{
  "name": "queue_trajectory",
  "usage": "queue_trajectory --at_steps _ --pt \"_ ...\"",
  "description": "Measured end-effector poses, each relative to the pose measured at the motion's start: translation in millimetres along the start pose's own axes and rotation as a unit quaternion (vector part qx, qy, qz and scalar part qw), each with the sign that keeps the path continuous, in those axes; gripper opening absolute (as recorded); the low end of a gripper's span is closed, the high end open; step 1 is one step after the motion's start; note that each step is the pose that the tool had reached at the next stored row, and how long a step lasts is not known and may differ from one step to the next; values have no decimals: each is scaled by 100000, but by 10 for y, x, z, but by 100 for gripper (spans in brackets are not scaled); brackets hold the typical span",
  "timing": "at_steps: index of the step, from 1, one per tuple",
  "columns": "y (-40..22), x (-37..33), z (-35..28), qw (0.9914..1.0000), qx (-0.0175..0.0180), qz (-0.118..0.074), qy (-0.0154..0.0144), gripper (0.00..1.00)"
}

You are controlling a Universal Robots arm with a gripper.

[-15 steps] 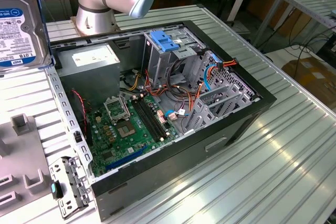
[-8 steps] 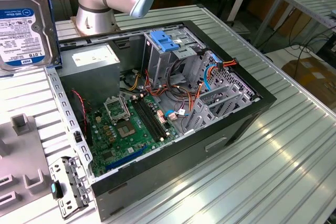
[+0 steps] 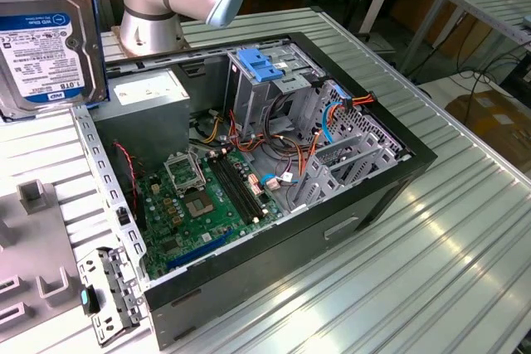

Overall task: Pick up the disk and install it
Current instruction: 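Pick up the disk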

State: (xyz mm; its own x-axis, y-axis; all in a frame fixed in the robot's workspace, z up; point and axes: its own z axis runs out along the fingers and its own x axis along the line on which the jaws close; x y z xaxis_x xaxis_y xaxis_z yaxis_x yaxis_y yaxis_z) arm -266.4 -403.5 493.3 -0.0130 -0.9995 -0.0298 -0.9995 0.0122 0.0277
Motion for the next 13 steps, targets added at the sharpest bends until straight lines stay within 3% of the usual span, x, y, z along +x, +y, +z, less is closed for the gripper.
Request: queue_trajectory --at_steps 3,8,13 --pt "-76 13 -2 100000 1 -4 -2 37" --pt "-287 47 -9 100000 -3 -3 0 37" --pt "-392 69 -13 100000 -1 -2 0 37"
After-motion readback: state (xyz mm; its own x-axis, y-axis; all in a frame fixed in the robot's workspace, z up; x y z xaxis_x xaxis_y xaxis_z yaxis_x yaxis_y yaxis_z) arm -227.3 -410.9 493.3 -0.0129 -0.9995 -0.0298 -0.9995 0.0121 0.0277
